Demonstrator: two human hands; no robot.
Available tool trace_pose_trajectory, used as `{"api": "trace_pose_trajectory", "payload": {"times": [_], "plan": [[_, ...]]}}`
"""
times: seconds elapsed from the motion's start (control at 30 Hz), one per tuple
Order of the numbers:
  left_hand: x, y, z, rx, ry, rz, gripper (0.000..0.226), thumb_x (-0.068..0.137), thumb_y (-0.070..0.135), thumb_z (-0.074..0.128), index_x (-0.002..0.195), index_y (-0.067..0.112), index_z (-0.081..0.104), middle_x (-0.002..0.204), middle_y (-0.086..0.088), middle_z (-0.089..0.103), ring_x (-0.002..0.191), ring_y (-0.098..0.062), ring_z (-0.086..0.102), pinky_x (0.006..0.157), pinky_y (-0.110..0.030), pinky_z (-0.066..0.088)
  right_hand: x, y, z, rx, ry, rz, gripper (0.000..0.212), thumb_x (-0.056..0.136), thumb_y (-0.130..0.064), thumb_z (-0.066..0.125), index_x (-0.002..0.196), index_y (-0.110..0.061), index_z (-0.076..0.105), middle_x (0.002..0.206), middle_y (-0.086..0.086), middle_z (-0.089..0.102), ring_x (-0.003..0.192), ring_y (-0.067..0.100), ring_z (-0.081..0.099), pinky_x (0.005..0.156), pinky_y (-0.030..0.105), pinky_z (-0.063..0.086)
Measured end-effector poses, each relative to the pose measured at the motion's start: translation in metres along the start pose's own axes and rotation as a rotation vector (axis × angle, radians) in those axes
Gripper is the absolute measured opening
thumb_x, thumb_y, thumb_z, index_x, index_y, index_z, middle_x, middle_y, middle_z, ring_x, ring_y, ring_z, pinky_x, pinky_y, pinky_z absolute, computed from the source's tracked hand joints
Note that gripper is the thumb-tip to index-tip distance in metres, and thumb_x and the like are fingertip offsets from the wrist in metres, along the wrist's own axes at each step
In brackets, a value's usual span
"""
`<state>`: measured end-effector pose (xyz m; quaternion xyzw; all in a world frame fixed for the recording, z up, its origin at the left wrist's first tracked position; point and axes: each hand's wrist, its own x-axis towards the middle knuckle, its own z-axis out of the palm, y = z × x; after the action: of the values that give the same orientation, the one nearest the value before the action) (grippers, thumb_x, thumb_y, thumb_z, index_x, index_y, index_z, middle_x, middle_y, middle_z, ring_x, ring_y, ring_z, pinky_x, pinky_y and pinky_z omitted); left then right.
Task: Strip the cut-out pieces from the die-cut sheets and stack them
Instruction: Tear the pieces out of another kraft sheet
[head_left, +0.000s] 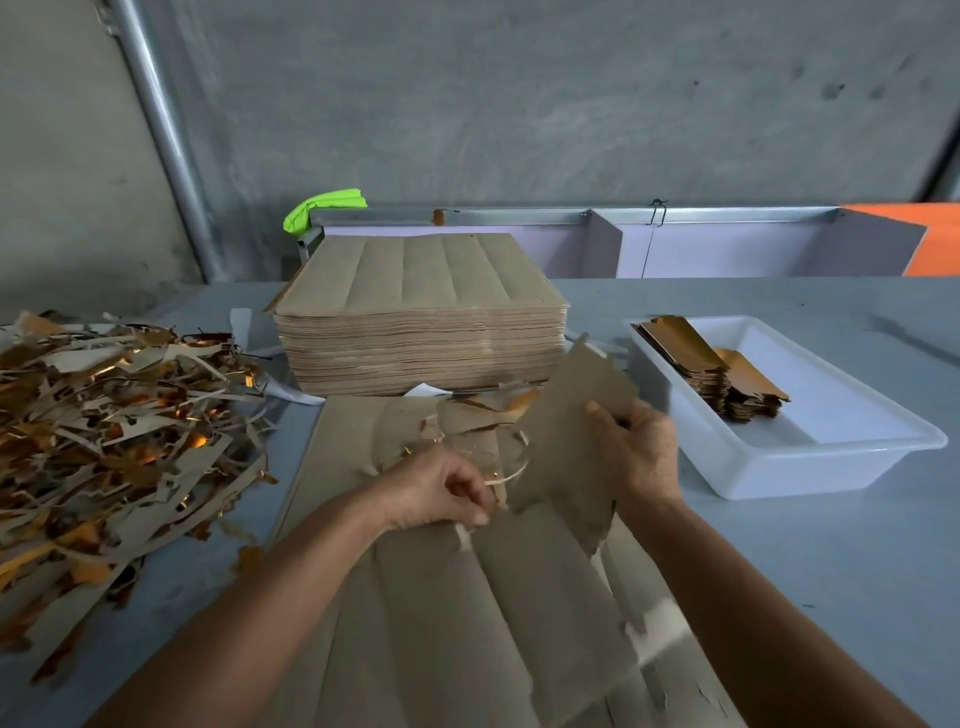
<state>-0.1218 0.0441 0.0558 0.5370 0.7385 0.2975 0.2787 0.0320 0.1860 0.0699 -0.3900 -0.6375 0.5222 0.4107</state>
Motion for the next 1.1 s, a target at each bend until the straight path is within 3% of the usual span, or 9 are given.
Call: {"api": "trace_pose_trajectory", "payload": {"times": [0.13,0.33,0.47,0.53,0.6,0.7,0.83,0.97,1.1], "plan": [[-0.007,-0.012,-0.007,0.12,-0.093,-0.036,0.02,0.079,0.008,0.074,0.069,0.024,0.068,0.066,0.014,0.064,0.06,0.006,0.054,0.061,-0.01,0.041,0.016,0.002,-0.021,0.069,0.177,0.009,0.012,0.089,-0.019,0.057,0.095,-0.017,0.067,0.091,0.004,0.07,0.078,0.018,0.065,0.067,0.031,0.054],[-0.01,-0.015,-0.001,0.378,-0.003,-0.111,0.005,0.087,0.025,0.063,0.085,0.025,0.058,0.093,0.006,0.063,0.091,-0.013,0.059,0.081,-0.028,0.045,0.029,0.004,-0.045,0.005,0.304,-0.013,0.009,0.087,-0.013,0.054,0.09,-0.014,0.063,0.091,0.005,0.066,0.088,0.028,0.063,0.081,0.045,0.056],[-0.007,0.004,0.026,0.569,-0.099,-0.121,0.068,0.065,0.057,0.075,0.119,0.026,0.047,0.105,0.01,0.052,0.099,-0.011,0.049,0.089,-0.029,0.035,0.02,0.012,-0.043,-0.002,0.234,-0.016,0.019,0.086,-0.012,0.055,0.074,-0.027,0.057,0.08,-0.003,0.063,0.083,0.027,0.063,0.075,0.042,0.056],[-0.005,0.008,0.038,0.702,-0.128,-0.097,0.071,0.063,0.056,0.078,0.116,0.022,0.044,0.107,0.006,0.052,0.103,-0.016,0.049,0.094,-0.034,0.033,0.016,0.015,-0.041,0.007,0.189,-0.011,0.019,0.086,-0.012,0.055,0.076,-0.028,0.057,0.079,-0.004,0.063,0.08,0.024,0.064,0.07,0.039,0.056],[-0.005,0.009,0.039,0.664,-0.139,-0.121,0.063,0.066,0.049,0.079,0.111,0.019,0.046,0.096,0.007,0.053,0.1,-0.018,0.053,0.091,-0.032,0.035,0.012,0.016,-0.04,0.009,0.121,-0.008,0.018,0.087,-0.011,0.057,0.081,-0.028,0.058,0.081,-0.004,0.064,0.076,0.018,0.063,0.062,0.032,0.054],[-0.008,0.006,0.033,0.54,-0.128,-0.151,0.051,0.07,0.04,0.079,0.109,0.019,0.055,0.087,0.009,0.052,0.098,-0.017,0.056,0.069,-0.022,0.033,0.007,0.018,-0.042,-0.043,0.0,-0.031,0.019,0.088,-0.008,0.059,0.082,-0.027,0.057,0.079,-0.007,0.063,0.071,0.011,0.062,0.052,0.023,0.048],[-0.012,-0.004,0.029,0.524,-0.142,-0.137,0.043,0.071,0.039,0.078,0.103,0.022,0.054,0.107,0.006,0.052,0.103,-0.015,0.05,0.087,-0.029,0.041,0.001,0.016,-0.039,-0.104,-0.095,-0.032,0.024,0.09,-0.009,0.06,0.113,-0.015,0.06,0.093,-0.003,0.064,0.083,0.02,0.064,0.066,0.031,0.054],[-0.014,-0.009,0.027,0.505,-0.129,-0.21,0.05,0.066,0.041,0.081,0.102,0.025,0.051,0.085,0.016,0.044,0.084,-0.009,0.048,0.069,-0.024,0.035,-0.005,0.019,-0.038,-0.149,-0.123,-0.031,0.031,0.09,-0.01,0.06,0.12,-0.008,0.06,0.104,0.004,0.065,0.086,0.022,0.064,0.073,0.038,0.055],[-0.017,-0.015,0.022,0.245,-0.097,-0.155,0.033,0.068,0.02,0.083,0.068,0.026,0.051,0.069,0.011,0.046,0.064,-0.005,0.043,0.056,-0.018,0.033,-0.009,0.019,-0.039,-0.234,-0.142,-0.064,0.032,0.091,-0.007,0.058,0.123,-0.006,0.058,0.106,0.004,0.063,0.089,0.025,0.063,0.077,0.041,0.055]]}}
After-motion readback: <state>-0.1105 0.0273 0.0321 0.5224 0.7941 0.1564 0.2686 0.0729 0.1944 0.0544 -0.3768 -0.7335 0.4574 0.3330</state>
